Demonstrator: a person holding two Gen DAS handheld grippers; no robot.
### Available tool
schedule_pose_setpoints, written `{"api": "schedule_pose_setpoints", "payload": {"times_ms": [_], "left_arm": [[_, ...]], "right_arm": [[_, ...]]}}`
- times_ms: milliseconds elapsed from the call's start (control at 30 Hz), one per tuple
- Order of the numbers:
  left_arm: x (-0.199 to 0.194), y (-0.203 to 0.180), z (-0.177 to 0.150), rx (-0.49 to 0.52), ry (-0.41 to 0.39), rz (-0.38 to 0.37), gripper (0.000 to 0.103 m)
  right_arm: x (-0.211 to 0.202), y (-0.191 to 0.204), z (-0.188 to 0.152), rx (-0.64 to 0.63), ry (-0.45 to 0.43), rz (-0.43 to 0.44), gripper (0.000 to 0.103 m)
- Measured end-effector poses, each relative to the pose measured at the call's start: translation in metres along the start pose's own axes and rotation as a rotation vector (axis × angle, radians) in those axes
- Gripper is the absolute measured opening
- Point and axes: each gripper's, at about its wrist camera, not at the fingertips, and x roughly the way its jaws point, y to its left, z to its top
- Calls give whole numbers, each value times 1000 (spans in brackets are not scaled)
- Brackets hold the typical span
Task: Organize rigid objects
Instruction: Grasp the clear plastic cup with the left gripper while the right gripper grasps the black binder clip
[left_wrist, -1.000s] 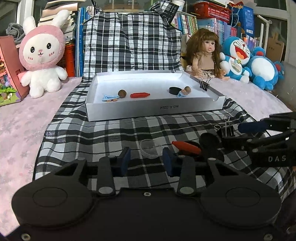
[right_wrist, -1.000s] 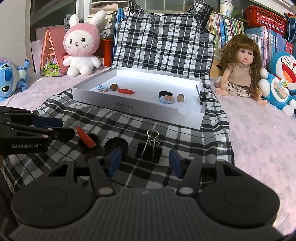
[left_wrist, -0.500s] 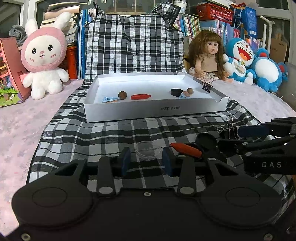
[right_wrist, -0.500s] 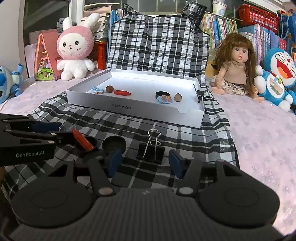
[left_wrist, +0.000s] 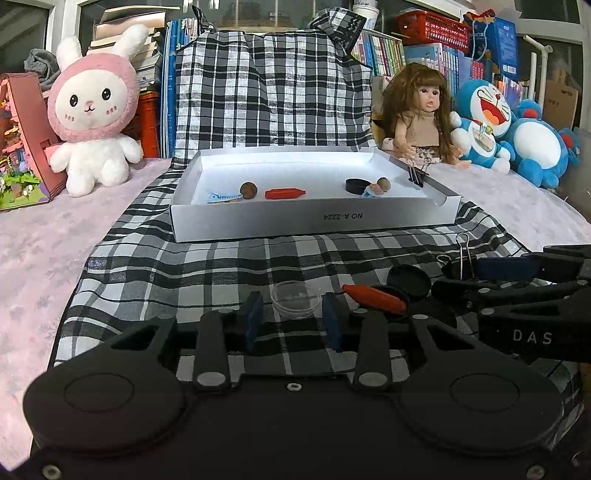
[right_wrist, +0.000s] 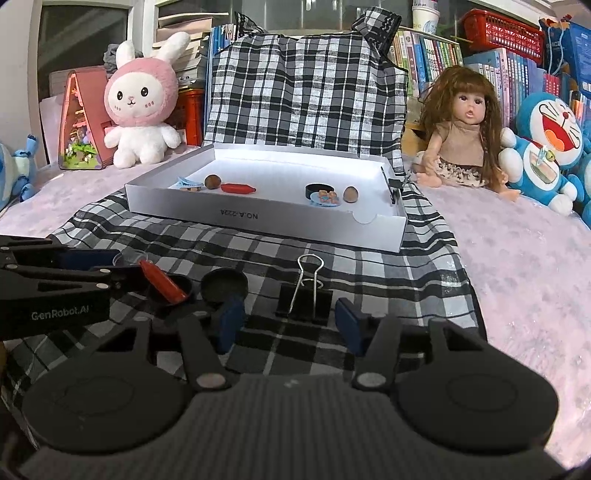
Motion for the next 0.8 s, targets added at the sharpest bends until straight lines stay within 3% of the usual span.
{"api": "schedule_pose_setpoints", "payload": {"times_ms": [233, 400, 800], "left_arm": [[-1, -1, -2, -11, -8, 4, 28], [-2, -2, -2, -16, -11, 5, 28], [-8, 0, 9, -37, -22, 25, 27]], "right_arm": [[0, 4, -2, 3, -13, -6, 56], [-1, 6, -2, 0, -21, -15, 37], [-6, 3, 3, 17, -43, -11, 37]]}}
